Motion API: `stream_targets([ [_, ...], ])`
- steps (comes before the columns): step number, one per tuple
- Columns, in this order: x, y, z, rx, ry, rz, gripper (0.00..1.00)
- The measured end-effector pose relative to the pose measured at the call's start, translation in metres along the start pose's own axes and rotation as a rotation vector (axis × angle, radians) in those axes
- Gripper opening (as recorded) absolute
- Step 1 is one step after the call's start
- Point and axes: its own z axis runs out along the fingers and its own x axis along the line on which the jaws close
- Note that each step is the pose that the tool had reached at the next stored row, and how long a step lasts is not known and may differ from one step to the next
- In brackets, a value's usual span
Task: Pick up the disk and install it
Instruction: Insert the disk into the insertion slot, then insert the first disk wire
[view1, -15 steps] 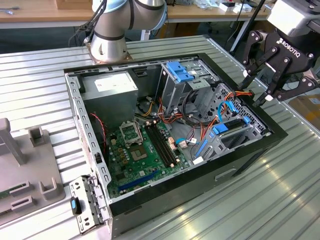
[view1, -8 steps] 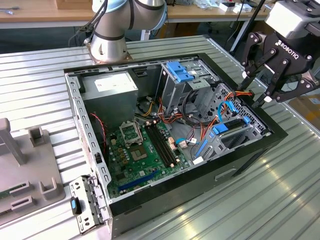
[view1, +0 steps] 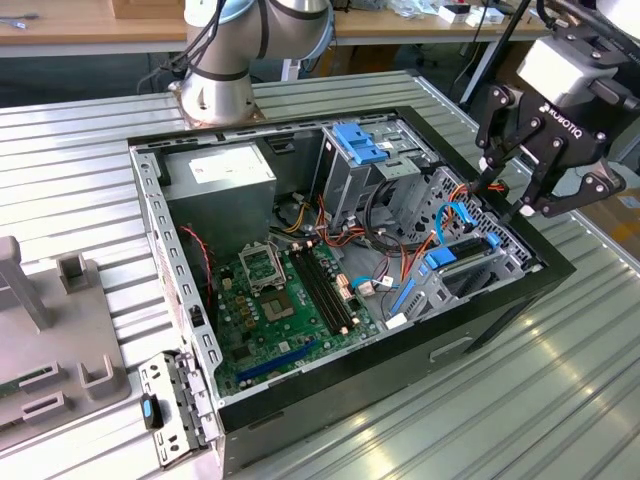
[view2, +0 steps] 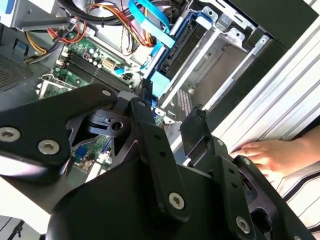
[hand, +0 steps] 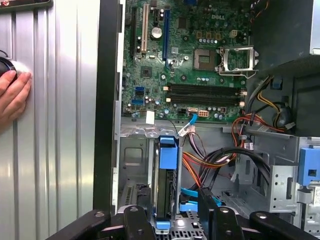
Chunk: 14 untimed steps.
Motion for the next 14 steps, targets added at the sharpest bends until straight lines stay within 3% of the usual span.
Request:
stream_targets([
  [2,-0.0006,-0.0067,0.0056,0.0,0.0018,0.0,0.5],
  [5,0.0,-0.009,0.0163,0.0,0.0033,0.0,0.5],
  [14,0.0001,-0.0091,0.0173,0.0,0.0034,0.0,0.5],
])
